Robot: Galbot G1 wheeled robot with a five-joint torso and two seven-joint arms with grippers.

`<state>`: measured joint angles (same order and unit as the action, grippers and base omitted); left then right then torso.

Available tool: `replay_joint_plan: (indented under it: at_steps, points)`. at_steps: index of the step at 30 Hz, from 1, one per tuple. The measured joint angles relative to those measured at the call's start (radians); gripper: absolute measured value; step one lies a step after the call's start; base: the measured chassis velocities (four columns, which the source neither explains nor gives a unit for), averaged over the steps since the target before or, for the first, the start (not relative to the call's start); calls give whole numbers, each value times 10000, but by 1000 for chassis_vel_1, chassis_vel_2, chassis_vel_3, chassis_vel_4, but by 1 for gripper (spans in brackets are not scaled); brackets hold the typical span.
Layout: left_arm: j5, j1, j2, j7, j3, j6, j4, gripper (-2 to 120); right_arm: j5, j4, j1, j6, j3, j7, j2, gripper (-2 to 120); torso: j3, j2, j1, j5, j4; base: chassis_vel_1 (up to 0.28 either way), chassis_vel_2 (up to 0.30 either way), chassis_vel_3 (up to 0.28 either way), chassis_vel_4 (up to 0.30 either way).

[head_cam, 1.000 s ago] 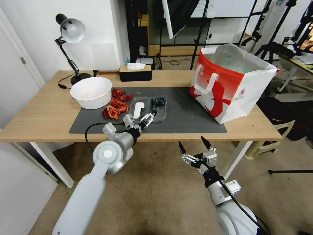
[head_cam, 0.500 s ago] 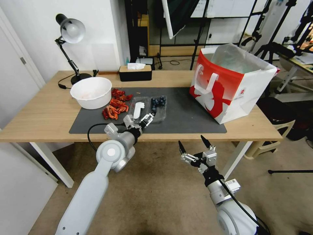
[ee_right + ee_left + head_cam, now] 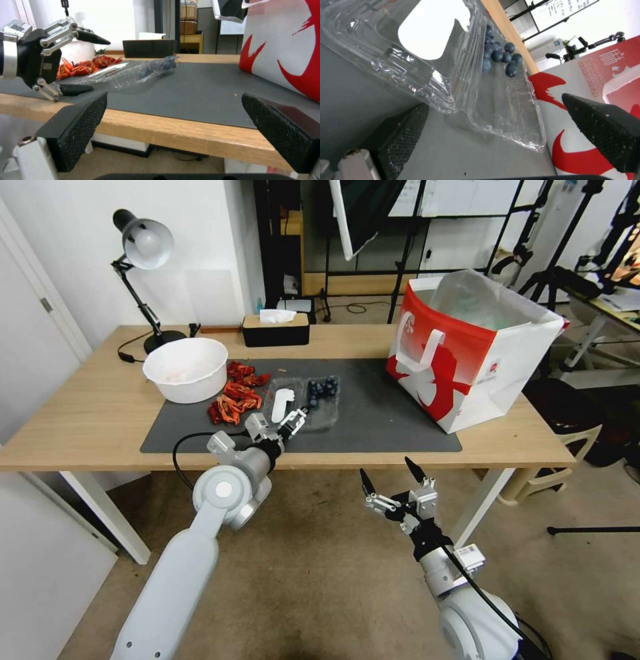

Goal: Close the takeout container lid, then place the container into the takeout bag.

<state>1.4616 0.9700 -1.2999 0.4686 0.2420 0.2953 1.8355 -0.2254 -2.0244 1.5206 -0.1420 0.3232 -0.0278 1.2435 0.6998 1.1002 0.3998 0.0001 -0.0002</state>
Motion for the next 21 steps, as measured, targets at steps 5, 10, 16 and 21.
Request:
replay_joint_plan:
  at_steps: [5,10,16,21]
  points:
    - [9,87,38,-107,93,-247,21,100,6,12,32,1,-4,-24,-7,100,2,-1,1,0,3,0,0,0,0]
    - [-11,157,-50,-242,104,-781,-38,100,29,18,62,-5,-30,-51,-5,100,2,-1,0,0,3,0,0,0,0]
    - [-151,177,-109,-649,88,-1350,-139,100,67,16,93,-12,-40,-88,-15,100,6,-5,4,-3,6,0,0,0,0]
    - [-196,243,-115,-996,64,-1536,-18,100,81,4,124,-19,-36,-103,-24,100,5,-5,5,-1,6,0,0,0,0]
